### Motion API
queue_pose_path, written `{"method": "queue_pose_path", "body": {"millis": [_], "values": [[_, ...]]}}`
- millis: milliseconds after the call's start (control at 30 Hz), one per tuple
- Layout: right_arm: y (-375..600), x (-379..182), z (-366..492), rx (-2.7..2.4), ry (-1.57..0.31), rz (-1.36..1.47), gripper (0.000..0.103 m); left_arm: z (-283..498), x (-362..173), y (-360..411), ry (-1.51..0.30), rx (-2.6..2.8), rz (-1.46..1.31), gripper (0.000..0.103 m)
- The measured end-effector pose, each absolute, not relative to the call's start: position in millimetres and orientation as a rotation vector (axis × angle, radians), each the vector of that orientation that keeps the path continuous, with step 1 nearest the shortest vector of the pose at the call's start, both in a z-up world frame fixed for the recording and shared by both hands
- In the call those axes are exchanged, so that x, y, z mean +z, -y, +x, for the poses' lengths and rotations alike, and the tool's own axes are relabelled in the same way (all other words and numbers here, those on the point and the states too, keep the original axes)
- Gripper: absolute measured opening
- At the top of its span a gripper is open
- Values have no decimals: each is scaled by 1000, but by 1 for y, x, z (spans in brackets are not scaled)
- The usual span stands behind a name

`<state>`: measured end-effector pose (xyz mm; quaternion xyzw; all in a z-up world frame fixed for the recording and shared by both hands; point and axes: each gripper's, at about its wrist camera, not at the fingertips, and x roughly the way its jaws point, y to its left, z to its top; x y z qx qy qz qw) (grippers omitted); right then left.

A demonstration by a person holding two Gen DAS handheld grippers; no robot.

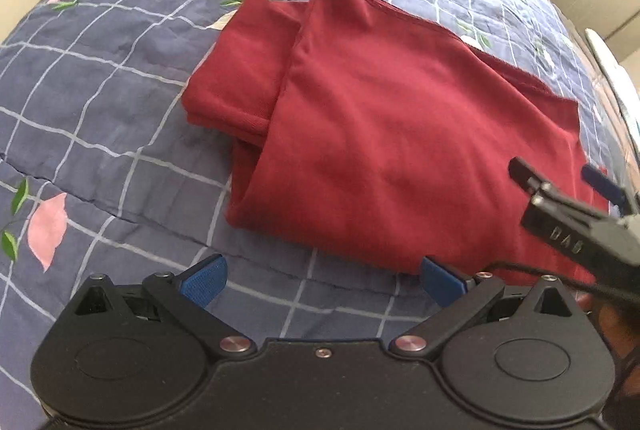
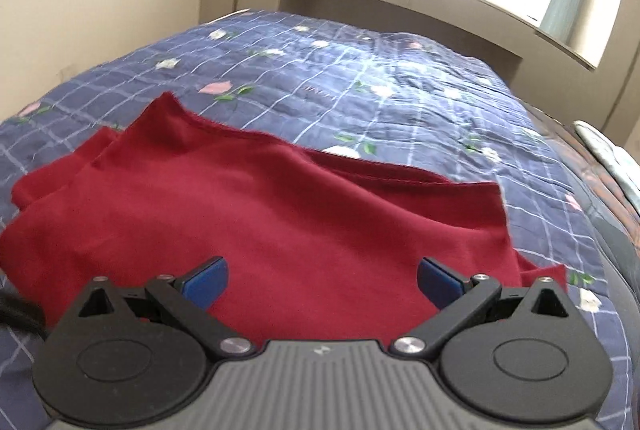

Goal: Fold small clothes
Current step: 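Move the left tool to the folded shirt's end and close on it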

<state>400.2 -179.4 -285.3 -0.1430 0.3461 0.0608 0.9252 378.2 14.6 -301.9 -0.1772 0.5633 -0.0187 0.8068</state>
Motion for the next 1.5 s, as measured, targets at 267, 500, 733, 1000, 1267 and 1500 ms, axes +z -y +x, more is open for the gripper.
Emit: {"method": "queue_pose_path", "body": {"millis": [267,500,733,1000,1267,1500], "values": [[187,-300,400,180,-770,-308,103,391,-312,-29,-1156,29,-514,102],[179,-322,396,161,-743,-351,103,403,-326,-44,-1103,133,-659,102],[179,-326,391,153,-713,-351,103,409,-329,-52,-1075,211,-696,102],[181,-328,393,167,-709,-341,103,406,-333,-51,-1058,223,-691,102],[180,-327,393,158,-717,-348,103,402,-332,-51,-1047,223,-697,102],[173,-319,408,145,-813,-371,103,403,-333,-55,-1052,227,-727,102]]}}
